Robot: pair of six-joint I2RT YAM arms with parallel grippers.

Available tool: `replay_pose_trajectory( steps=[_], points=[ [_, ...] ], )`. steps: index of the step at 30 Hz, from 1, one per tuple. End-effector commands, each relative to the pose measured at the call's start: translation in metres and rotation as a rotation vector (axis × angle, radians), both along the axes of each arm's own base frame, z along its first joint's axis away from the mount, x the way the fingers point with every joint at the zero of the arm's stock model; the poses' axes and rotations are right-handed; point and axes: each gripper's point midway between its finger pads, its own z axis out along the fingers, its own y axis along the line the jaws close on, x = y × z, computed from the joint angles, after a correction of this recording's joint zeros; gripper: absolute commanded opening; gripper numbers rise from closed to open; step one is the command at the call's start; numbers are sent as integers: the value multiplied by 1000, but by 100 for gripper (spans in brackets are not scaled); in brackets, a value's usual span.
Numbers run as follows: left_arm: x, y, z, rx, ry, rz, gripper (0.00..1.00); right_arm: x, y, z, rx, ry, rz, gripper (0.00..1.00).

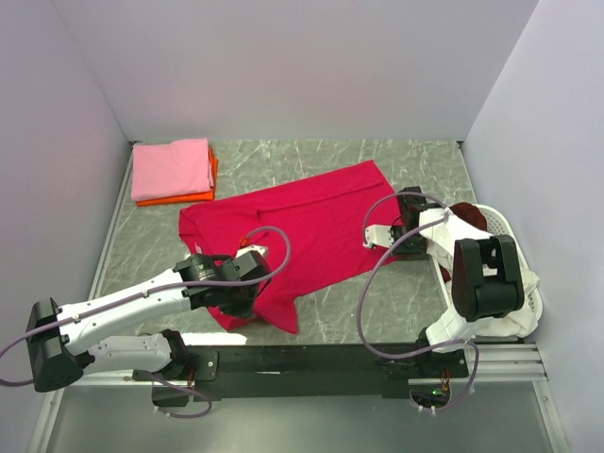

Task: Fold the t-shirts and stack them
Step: Fold the tshirt

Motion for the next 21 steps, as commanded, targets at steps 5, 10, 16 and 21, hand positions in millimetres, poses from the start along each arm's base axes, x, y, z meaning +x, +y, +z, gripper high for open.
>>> replay_pose_trajectory(
  steps=[5,10,16,21],
  points=[
    [6,-7,9,-47,-29,-23,0,1,-20,-17,-150,25,4,43],
    [10,-7,10,-66,-34,-12,0,1,-18,-30,-130,46,-8,39],
    [21,-7,21,-70,-70,4,0,8,-9,-25,-79,31,-26,15],
    [34,-7,32,-78,-112,24,0,26,1,3,-23,-42,-43,0]
  ],
)
